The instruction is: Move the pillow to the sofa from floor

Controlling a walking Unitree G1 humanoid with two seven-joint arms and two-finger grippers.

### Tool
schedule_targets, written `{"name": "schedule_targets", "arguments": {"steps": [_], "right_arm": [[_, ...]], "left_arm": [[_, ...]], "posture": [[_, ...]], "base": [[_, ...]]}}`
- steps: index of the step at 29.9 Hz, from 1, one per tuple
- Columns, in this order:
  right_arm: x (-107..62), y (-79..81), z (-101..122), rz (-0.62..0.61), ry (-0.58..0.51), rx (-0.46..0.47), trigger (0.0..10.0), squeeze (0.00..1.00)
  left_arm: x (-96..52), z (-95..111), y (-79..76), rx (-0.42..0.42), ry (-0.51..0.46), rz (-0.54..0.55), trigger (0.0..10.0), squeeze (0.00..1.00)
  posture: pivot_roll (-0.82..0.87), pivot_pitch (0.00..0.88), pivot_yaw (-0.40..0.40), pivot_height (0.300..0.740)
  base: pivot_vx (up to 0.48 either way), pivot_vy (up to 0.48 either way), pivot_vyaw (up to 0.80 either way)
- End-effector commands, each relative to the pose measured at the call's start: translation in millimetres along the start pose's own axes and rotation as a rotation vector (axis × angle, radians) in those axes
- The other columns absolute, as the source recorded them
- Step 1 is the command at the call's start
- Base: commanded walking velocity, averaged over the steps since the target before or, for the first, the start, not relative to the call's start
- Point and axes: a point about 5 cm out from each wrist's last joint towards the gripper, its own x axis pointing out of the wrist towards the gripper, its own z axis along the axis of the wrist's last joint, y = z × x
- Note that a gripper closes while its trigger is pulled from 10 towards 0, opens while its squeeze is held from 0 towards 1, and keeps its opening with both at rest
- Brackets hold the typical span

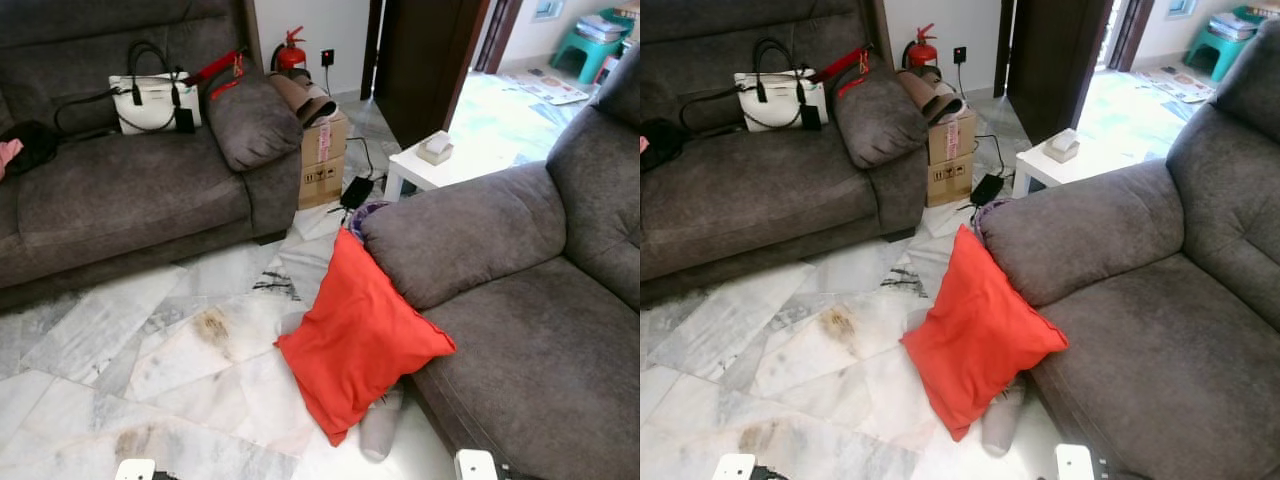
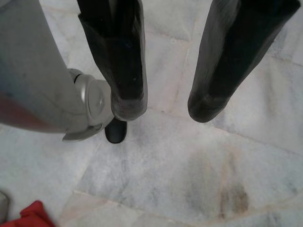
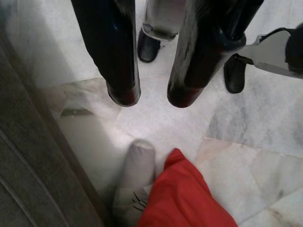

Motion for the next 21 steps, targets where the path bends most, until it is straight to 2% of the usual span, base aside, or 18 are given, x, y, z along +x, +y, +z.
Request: {"name": "schedule_targets", "arguments": {"steps": [1,10,21], "right_arm": [[-0.9,0.3,-6.2,-0.002,0.021,0.007,10.0,0.00],[-1.0,0.3,-6.7,-0.004,0.025,0.006,10.0,0.00],[-1.0,-0.1,-6.7,-0.008,0.027,0.006,10.0,0.00]], "left_arm": [[-1.9,-6.5,3.0,0.012,0.022,0.005,10.0,0.00],[-1.9,-6.4,3.1,0.012,0.022,0.004,10.0,0.00],[-1.9,-6.5,2.9,0.010,0.021,0.004,10.0,0.00]], "posture": [[0.08,0.146,0.015,0.740],[0.08,0.146,0.015,0.740],[0.08,0.146,0.015,0.740]], "base": [[0.270,0.000,0.00],[0.247,0.000,0.00],[0.053,0.000,0.00]]}}
